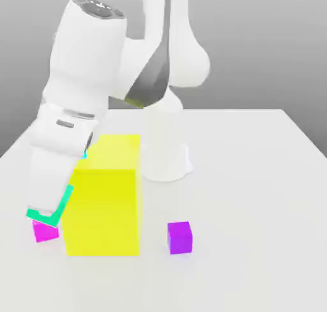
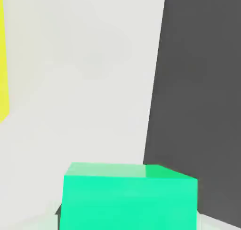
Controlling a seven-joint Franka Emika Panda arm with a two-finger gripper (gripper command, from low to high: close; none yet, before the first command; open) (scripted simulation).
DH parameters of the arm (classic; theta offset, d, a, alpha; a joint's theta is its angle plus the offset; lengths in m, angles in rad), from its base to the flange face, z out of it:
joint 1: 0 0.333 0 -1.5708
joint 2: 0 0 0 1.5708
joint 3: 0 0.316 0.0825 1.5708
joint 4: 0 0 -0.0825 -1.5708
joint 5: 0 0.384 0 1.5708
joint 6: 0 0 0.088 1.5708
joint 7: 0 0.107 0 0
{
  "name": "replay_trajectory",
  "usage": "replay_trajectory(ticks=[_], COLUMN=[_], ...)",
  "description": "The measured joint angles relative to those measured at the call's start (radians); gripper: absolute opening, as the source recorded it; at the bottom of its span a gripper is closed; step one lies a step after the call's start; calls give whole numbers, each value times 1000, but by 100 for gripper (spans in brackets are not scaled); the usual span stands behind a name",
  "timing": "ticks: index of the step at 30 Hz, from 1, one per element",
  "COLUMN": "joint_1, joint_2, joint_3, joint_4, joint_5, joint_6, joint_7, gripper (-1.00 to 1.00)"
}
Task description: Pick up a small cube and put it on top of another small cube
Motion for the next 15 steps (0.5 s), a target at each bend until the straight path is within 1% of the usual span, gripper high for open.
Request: replay_trajectory(ticks=[5, 15], joint_1=[-18, -108], joint_2=[-24, -16], joint_3=[-61, -210], joint_4=[-33, -170], joint_5=[82, 312], joint_6=[18, 38], joint_7=[-263, -316], gripper=[-100, -100])
